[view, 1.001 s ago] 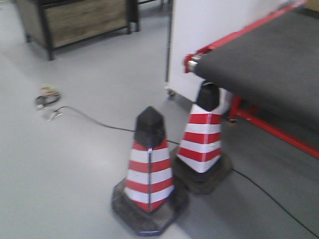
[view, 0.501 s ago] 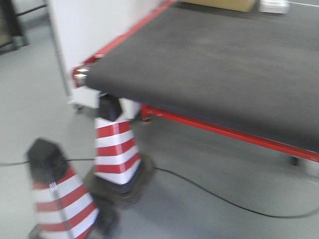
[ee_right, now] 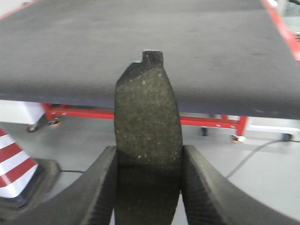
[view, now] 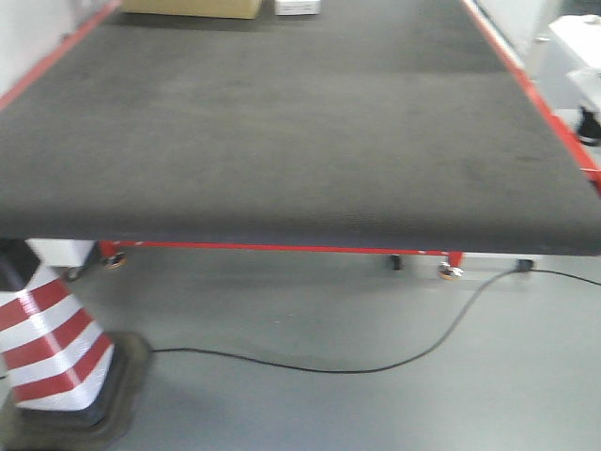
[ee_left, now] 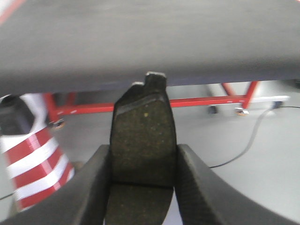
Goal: Move and align brake pads A on conveyor
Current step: 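Turn toward the black conveyor belt and approach its edge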
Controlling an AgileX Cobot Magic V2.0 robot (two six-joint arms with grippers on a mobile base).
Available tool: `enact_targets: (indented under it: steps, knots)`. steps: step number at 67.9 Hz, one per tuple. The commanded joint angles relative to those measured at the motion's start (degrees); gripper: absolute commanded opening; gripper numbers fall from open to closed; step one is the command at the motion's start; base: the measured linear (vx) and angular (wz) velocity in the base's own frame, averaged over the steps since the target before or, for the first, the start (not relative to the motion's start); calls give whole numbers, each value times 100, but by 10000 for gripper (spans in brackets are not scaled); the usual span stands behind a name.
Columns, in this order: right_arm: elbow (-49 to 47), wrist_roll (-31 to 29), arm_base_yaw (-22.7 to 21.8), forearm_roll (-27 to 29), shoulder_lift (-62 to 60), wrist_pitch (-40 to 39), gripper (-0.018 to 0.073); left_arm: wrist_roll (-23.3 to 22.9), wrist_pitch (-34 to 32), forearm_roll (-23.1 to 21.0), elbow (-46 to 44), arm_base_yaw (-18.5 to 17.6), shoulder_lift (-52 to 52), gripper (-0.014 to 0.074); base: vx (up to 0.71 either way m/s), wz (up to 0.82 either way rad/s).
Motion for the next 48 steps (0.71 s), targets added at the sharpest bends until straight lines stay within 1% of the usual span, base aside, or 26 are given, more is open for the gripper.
enact_targets:
  steps: [1, 16, 33, 48]
  knots:
    - [-174, -52, -14, -33, 53, -512, -4, -57, -531, -61, -167, -37, 86, -6, 5, -46]
    - [-174, -52, -14, -33, 53, -512, -4, -57, -531, -61, -167, -37, 86, -6, 5, -29]
    - [-174, -52, -14, -33, 53, -512, -4, -57, -531, -61, -167, -37, 86, -6, 9, -8]
    - [-174, -52, -14, -33, 53, -512, -4, -57, -531, -61, -167, -37, 86, -6, 20, -3]
